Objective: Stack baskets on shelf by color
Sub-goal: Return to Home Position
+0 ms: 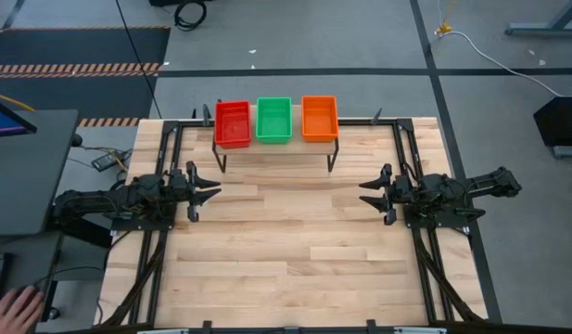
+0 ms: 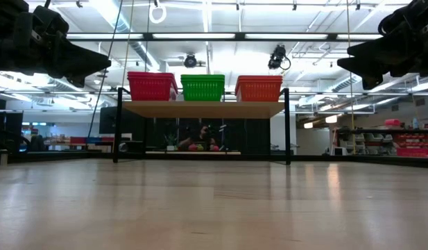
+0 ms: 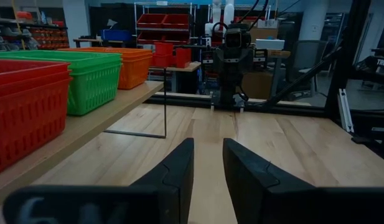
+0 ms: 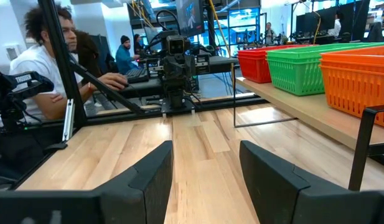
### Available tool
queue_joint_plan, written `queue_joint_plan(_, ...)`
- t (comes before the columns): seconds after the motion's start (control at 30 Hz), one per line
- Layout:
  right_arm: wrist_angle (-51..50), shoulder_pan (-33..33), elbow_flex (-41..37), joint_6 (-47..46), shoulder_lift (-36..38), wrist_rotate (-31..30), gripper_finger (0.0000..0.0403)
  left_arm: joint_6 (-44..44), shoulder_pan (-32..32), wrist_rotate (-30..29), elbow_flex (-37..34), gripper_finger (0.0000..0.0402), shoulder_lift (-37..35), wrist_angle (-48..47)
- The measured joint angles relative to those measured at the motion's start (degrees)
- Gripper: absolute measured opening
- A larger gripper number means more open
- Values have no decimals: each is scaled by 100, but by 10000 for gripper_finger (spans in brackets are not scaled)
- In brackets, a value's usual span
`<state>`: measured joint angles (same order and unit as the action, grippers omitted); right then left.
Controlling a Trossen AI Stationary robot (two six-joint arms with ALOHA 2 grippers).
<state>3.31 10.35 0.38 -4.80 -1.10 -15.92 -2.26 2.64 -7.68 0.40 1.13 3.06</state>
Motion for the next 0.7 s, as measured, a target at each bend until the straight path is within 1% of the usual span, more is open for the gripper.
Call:
queue_joint_plan(0.5, 0, 0, 0, 0, 0, 0, 191, 0, 2, 2, 0, 87, -2, -1)
queue_joint_plan(0.7, 0, 0, 0, 0, 0, 0, 191, 0, 0, 0, 0, 93, 0, 1)
